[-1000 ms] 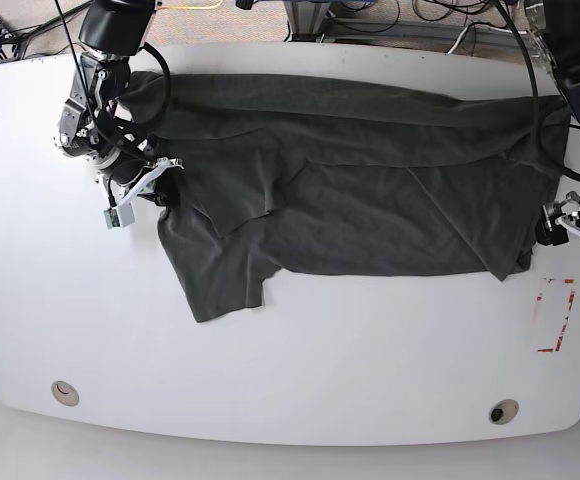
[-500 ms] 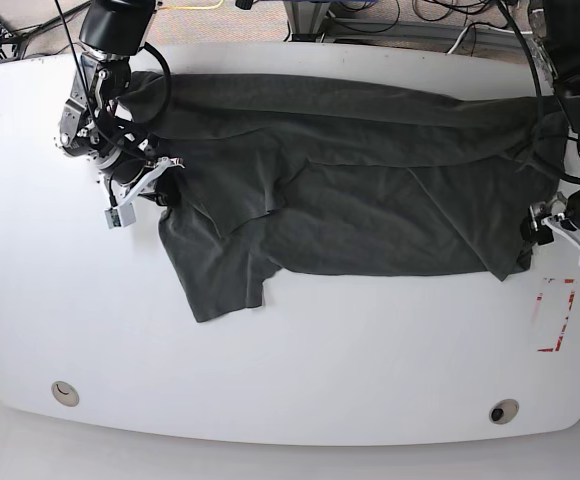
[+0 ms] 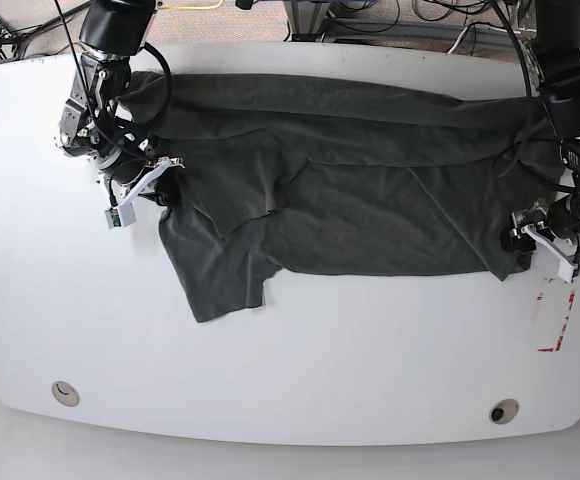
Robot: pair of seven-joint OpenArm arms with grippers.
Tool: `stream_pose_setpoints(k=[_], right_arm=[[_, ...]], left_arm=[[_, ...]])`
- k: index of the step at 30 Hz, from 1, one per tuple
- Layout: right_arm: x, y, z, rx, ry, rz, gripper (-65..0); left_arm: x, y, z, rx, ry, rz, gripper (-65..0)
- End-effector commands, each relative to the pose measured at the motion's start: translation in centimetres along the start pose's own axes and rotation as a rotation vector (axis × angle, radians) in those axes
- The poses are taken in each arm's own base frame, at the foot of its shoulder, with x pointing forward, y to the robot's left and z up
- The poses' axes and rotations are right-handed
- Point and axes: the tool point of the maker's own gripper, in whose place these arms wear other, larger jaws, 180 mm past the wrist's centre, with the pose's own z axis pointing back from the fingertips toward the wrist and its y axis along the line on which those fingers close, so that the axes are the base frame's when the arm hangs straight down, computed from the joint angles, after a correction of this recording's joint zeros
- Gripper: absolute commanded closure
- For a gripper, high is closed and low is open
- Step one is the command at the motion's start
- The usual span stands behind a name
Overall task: Fold the T-shirt properly
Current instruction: 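Grasp the shirt end with the right gripper and drag it across the table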
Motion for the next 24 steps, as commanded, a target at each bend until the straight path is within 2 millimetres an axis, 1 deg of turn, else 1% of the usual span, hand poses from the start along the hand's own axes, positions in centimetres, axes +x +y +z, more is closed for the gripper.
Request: stream_pose_setpoints(k=[1, 7, 9, 13, 18, 21, 24], right_arm=[[-0.8, -0.5, 0.3, -0.022, 0.053, 0.017, 0.0], [-0.8, -0.5, 0.3, -0.023, 0.052, 0.019, 0.0], [-0.7, -0.5, 0.3, -0.023, 0.05, 0.02, 0.0], [0.2, -0.3, 0.7, -0.029, 0.029, 0.042, 0.0], [0.9, 0.5, 1.7, -0.037, 0.007, 0.09, 0.0], [1.6, 1.4, 1.9, -0.036, -0.018, 0.11, 0.0], [1.3, 1.4, 2.2, -0.041, -0.007, 0.109, 0.0]], left_arm=[[-0.3, 0.0, 0.1, 0.002, 0.027, -0.005, -36.8], [-0.2, 0.2, 0.2, 0.005, 0.025, -0.003, -5.7], [-0.2, 0.2, 0.2, 0.005, 0.025, -0.003, -1.4], [0.0, 0.1, 0.2, 0.005, 0.021, -0.004, -0.7], [0.4, 0.0, 0.3, 0.001, 0.009, 0.001, 0.0], [1.5, 0.8, 1.2, 0.005, -0.047, 0.047, 0.0], [2.3, 1.3, 2.0, 0.006, -0.091, 0.08, 0.0]])
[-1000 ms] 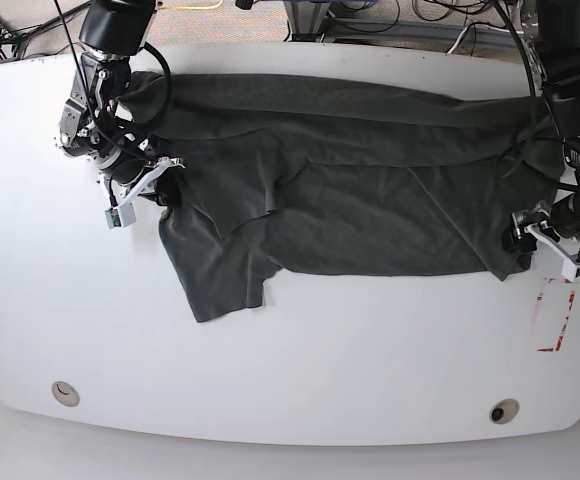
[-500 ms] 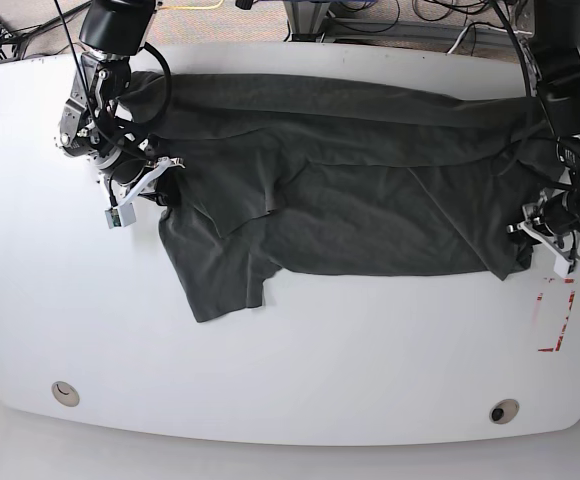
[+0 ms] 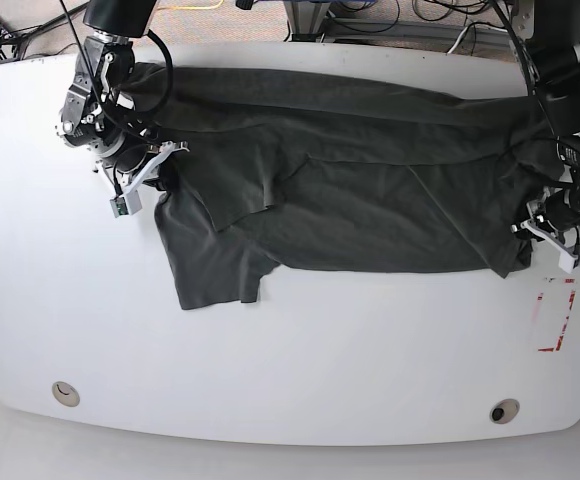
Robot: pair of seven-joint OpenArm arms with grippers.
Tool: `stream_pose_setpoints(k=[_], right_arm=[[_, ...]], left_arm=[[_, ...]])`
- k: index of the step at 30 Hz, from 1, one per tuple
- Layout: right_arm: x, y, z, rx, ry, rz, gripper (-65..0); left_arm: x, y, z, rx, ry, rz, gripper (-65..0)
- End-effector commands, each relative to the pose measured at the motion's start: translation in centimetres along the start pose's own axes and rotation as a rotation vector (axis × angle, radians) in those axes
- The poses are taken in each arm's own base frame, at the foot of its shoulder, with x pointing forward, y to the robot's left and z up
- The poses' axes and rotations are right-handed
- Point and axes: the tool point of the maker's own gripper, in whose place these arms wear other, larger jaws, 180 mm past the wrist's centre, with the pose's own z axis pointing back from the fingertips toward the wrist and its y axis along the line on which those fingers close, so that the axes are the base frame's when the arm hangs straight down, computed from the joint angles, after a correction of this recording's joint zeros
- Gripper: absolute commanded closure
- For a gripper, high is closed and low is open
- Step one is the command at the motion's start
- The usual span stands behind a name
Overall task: Fold the T-shirt properly
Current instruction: 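Grasp the shirt end with the right gripper and drag it across the table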
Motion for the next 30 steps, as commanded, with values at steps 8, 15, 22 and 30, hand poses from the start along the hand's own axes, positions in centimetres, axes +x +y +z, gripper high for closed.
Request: stream_pose_setpoints(k=[8, 15, 22, 30], right_arm=[[2.3, 0.3, 1.3, -0.003, -0.069, 0.047, 0.0], [3.6, 1.0, 2.6, -0.017, -0.11, 0.098, 0.0], [5.5, 1.2, 4.0, -0.043, -0.134, 0.164, 0.0], [9.6, 0.5, 5.7, -0.086, -0.198, 0.269, 0.0]], left_arm=[[3.6, 1.0, 1.8, 0.028, -0.098, 0.019, 0.0], [5.4, 1.1, 3.7, 0.025, -0.165, 0.026, 0.0], [7.2, -0.1, 6.6, -0.006, -0.217, -0.001, 0.0], [9.6, -3.6, 8.8, -0.067, -0.262, -0.099, 0.0]])
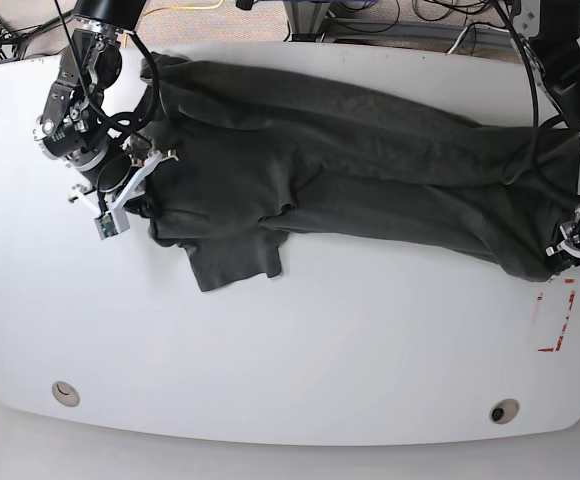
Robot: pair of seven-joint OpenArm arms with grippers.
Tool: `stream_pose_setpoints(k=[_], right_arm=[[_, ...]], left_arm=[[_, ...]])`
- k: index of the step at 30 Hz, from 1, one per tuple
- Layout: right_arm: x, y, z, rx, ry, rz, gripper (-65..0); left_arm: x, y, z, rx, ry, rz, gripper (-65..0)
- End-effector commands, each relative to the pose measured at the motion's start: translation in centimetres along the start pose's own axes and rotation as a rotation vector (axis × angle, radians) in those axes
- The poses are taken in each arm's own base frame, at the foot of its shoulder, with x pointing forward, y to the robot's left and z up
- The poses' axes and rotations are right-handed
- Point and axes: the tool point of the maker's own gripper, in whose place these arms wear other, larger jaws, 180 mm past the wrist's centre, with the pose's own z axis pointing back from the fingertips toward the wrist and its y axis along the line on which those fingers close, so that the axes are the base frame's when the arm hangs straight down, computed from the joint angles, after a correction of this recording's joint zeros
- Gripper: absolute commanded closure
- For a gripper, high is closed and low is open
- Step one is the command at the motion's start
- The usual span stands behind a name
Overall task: Fold the T-shirt properly
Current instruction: 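Grasp the shirt end with the right gripper and drag it across the table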
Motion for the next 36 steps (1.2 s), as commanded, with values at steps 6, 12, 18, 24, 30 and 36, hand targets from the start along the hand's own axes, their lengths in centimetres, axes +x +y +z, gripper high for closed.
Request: stream_pose_setpoints(k=[6, 12, 18, 24, 30, 36], right_arm=[[5.9, -2.8, 1.2, -0.051, -0.126, 0.104, 0.0], [9.8, -5.3, 2.4, -0.109, -0.181, 0.18, 0.0], [14.4, -8.0, 4.2, -0.187, -0.224, 0.256, 0.0], [18.7, -11.2, 5.8, -0.249, -0.256, 0.305, 0.0], [23.8, -15.0, 8.0, -0.323, -0.273, 0.309, 0.0], [27.8, -15.5, 9.5, -0.357, -0.276, 0.381, 0.0]], left_arm=[[6.2, -6.2, 2.5, -0.116, -0.127, -0.186, 0.0], [8.9, -9.8, 5.0, -0.192, -0.242, -0.268, -1.5], [12.9, -12.8, 7.8, -0.232, -0.374, -0.349, -6.8], [17.1, -14.4, 9.9, -0.241, -0.484, -0.375, -6.8], [22.0, -15.3, 11.9, -0.156, -0.575, -0.434, -6.7], [23.9, -15.9, 12.3, -0.161, -0.595, -0.436, -2.9]])
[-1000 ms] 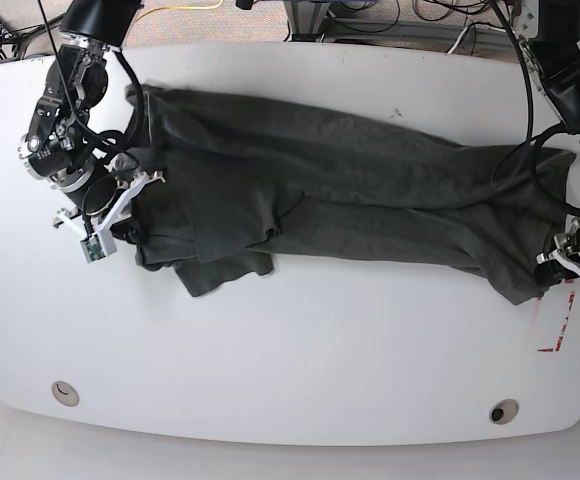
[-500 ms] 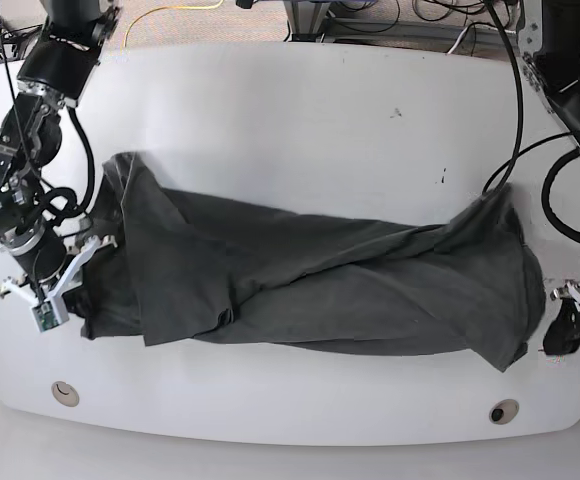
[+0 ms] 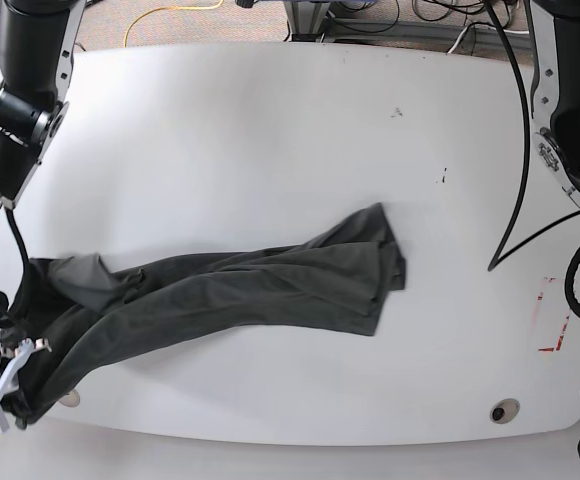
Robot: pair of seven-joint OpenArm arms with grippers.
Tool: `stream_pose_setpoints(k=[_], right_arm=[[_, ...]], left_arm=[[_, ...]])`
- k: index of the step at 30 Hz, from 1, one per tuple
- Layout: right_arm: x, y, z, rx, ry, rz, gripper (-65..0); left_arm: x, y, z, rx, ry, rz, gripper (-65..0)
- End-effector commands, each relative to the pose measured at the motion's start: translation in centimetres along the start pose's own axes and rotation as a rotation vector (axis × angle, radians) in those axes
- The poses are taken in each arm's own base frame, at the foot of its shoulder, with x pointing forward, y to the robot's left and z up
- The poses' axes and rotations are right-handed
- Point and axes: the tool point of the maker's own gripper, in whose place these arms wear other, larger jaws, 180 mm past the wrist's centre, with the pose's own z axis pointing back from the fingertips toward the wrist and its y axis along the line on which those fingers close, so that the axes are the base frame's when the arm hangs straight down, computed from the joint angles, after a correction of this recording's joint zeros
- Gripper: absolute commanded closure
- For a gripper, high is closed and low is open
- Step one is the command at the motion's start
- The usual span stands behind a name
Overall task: Fold the T-shirt properly
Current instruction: 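Grasp the shirt end with the right gripper and drag it across the table, then reach the left gripper to the shirt's other end and grasp it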
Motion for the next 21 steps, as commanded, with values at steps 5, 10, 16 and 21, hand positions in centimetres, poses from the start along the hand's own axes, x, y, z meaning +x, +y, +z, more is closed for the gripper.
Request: stream_pose_setpoints(k=[5, 10, 16, 21], right_arm=[[2.4, -1.3, 0.9, -0.028, -0.061, 0.019, 0.0], [0.6, 0.0, 0.6, -0.004, -0.025, 0.021, 0.0], [-0.3, 2.2, 0.2, 0.03, -0.019, 0.025, 0.0], [-1.4, 3.0, 0.0, 0.046, 0.002, 0.023, 0.0]], left_arm=[[-1.6, 0.6, 0.3, 0.016, 0.033, 0.003, -8.1], [-6.8, 0.0, 0.0, -0.001, 0.134, 0.056, -21.5], [-13.6, -2.4, -0.2, -0.047, 0.252, 0.138, -31.5], [-19.3, -6.7, -0.7, -0.122, 0.329, 0.258, -33.5]])
